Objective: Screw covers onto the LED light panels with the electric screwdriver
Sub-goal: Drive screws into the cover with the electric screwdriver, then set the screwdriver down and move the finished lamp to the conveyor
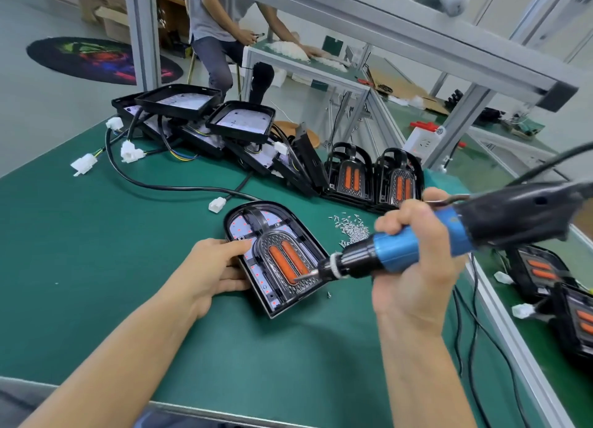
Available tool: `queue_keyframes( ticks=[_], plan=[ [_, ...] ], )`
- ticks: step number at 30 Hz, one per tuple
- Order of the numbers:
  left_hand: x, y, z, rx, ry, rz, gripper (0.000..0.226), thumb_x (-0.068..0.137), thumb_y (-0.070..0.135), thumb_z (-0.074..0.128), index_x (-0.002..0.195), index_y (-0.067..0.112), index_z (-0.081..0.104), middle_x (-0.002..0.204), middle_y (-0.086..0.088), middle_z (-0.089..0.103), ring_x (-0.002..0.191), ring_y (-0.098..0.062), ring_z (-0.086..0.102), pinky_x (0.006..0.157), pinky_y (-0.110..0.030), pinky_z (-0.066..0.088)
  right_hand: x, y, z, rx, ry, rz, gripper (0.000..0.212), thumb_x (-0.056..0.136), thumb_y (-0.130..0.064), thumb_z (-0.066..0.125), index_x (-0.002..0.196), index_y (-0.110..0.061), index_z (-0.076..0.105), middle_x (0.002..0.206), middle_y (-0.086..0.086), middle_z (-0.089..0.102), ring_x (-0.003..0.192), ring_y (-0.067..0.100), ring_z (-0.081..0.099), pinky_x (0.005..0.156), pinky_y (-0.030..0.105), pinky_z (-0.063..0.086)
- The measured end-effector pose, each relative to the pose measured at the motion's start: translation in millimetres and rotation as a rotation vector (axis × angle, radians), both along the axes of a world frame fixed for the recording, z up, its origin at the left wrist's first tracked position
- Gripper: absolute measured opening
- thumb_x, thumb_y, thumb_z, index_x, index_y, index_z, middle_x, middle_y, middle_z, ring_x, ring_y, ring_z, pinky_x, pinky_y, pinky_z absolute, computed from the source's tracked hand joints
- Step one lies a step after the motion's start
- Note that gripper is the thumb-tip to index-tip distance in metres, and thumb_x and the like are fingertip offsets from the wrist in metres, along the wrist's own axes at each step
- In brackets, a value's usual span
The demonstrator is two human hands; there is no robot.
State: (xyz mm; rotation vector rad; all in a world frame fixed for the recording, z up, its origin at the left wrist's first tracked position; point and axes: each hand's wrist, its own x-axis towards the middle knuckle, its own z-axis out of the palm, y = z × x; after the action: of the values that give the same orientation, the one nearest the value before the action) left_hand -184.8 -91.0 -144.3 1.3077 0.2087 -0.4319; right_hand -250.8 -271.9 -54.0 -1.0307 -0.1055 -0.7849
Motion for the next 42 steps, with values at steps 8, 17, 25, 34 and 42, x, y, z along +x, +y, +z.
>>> queue_keyframes(
  ticks=[8, 17, 25, 34, 42],
  plan=[
    [0, -2, 0, -0.009, -0.029, 0.03, 0.009, 0.091, 0.014, 0.058, 0.095, 0.008, 0.062, 0.083, -0.011, 0.075, 0.064, -0.022, 0.071, 0.05, -0.026, 0.055, -13, -70, 16, 0.122, 0.047, -0.169, 0.021, 0.085, -0.008, 0.056, 0.101, -0.02, 0.048, 0.066, -0.005, 0.048, 0.053, 0.007, 0.047, 0.06, 0.02, 0.044],
    [5, -7, -5, -0.005, -0.053, 0.079, 0.009, 0.092, 0.013, 0.054, 0.095, 0.01, 0.062, 0.077, -0.006, 0.074, 0.062, -0.021, 0.069, 0.061, -0.035, 0.052, -24, -157, -14, 0.025, 0.625, -0.125, 0.016, 0.093, -0.022, 0.063, 0.084, -0.015, 0.05, 0.067, 0.001, 0.052, 0.046, 0.01, 0.053, 0.046, 0.019, 0.048],
    [7, -7, -5, -0.009, -0.059, 0.066, 0.01, 0.094, 0.013, 0.052, 0.096, 0.012, 0.062, 0.078, -0.005, 0.074, 0.059, -0.018, 0.069, 0.047, -0.026, 0.054, -6, -179, -48, -0.394, 1.217, -0.104, 0.045, 0.084, -0.048, 0.07, 0.103, -0.012, 0.049, 0.078, 0.007, 0.054, 0.048, 0.017, 0.06, 0.046, 0.027, 0.05],
    [7, -5, -5, -0.023, -0.067, 0.045, 0.011, 0.094, 0.011, 0.051, 0.096, 0.009, 0.061, 0.076, -0.004, 0.074, 0.06, -0.018, 0.07, 0.054, -0.031, 0.055, 21, -164, -63, -0.962, 1.423, -0.23, 0.077, 0.089, -0.057, 0.058, 0.138, -0.003, 0.032, 0.118, 0.01, 0.048, 0.097, 0.027, 0.048, 0.077, 0.033, 0.038],
    [4, -5, -4, -0.018, -0.079, 0.049, 0.014, 0.095, 0.011, 0.05, 0.102, 0.007, 0.062, 0.082, -0.007, 0.075, 0.064, -0.02, 0.07, 0.06, -0.036, 0.053, 31, -162, -69, -1.399, 1.555, -0.469, 0.061, 0.093, -0.063, 0.043, 0.119, -0.008, 0.047, 0.103, 0.006, 0.055, 0.086, 0.026, 0.047, 0.069, 0.032, 0.037]
  ],
)
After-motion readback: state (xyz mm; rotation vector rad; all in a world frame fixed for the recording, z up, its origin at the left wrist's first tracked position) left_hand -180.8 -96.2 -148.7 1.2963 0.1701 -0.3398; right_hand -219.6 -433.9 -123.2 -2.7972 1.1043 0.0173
